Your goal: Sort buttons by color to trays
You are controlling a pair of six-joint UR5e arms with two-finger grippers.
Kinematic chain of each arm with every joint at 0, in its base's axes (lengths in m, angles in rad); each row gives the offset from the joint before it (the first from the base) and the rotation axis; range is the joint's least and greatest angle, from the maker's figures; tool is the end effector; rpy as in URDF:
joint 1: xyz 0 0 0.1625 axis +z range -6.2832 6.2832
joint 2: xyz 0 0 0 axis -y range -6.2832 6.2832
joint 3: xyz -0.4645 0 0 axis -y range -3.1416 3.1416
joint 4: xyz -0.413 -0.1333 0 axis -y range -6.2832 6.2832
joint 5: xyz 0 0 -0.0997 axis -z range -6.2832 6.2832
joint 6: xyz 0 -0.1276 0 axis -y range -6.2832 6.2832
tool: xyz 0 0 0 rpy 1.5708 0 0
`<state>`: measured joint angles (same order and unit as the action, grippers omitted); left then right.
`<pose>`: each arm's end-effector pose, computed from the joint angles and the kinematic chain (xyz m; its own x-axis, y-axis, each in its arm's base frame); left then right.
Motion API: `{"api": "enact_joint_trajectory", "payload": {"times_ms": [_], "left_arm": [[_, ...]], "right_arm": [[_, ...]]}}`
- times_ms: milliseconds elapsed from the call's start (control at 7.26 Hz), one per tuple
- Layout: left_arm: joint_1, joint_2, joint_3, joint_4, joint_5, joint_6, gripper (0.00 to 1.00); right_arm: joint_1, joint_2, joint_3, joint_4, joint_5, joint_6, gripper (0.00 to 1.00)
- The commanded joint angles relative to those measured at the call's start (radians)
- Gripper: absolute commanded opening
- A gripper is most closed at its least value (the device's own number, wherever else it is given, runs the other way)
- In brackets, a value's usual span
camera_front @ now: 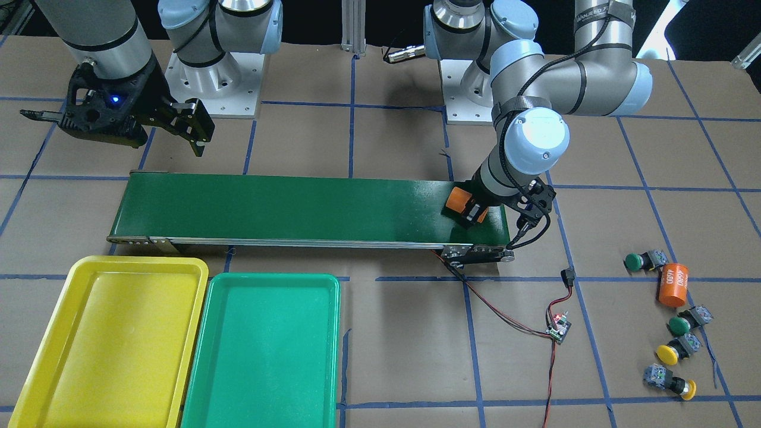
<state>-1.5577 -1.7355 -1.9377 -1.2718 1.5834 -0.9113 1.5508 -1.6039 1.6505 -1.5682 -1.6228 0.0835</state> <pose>-0.1251 -0.5014 0.2642 -0.6026 -0.7752 -0.1897 -0.7980 0.5881 0.1315 0.1168 -0.4929 0.4753 -0.9934 0.1006 0.0558 0.1032 0.9937 0.0447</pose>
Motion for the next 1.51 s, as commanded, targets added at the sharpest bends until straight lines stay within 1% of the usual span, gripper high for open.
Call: {"api": "enact_joint_trajectory", "payload": {"times_ms": [0, 138, 275, 413, 551, 689, 826, 964, 1102, 1239, 1377], "left_arm": [[0.039, 0.013, 0.061, -0.007, 0.006, 0.110, 1.00], [0.104, 0.011, 0.100, -0.038, 0.006, 0.189, 1.00], [0.225, -0.018, 0.130, -0.032, 0.007, 0.404, 1.00], [0.369, -0.062, 0.158, -0.021, 0.001, 0.636, 1.00], [0.469, -0.117, 0.230, 0.000, 0.003, 0.848, 1.00], [0.525, -0.183, 0.297, 0.002, 0.001, 0.990, 1.00], [0.560, -0.253, 0.368, 0.006, 0.003, 1.132, 1.00], [0.599, -0.321, 0.438, 0.040, 0.001, 1.266, 1.00], [0.631, -0.382, 0.492, 0.042, 0.003, 1.430, 1.00], [0.645, -0.432, 0.519, 0.057, 0.003, 1.579, 1.00], [0.648, -0.472, 0.514, 0.133, 0.004, 1.726, 1.00]], "right_arm": [[0.000, -0.001, 0.002, 0.000, 0.000, 0.001, 1.00], [0.000, -0.001, 0.002, 0.000, 0.001, 0.001, 1.00], [0.000, -0.002, 0.002, 0.000, 0.001, -0.001, 1.00], [-0.002, -0.002, 0.000, 0.000, 0.001, -0.049, 1.00], [0.000, -0.002, -0.001, 0.000, 0.001, -0.074, 1.00], [0.000, -0.007, -0.004, -0.001, 0.009, -0.074, 1.00], [0.000, -0.005, -0.012, -0.006, 0.102, -0.065, 1.00], [0.000, 0.001, -0.014, -0.004, 0.100, -0.067, 1.00], [-0.002, -0.004, -0.003, -0.003, 0.093, -0.065, 1.00], [0.000, -0.004, -0.003, -0.003, 0.095, -0.064, 1.00], [-0.002, -0.002, -0.004, -0.003, 0.095, -0.064, 1.00]]}}
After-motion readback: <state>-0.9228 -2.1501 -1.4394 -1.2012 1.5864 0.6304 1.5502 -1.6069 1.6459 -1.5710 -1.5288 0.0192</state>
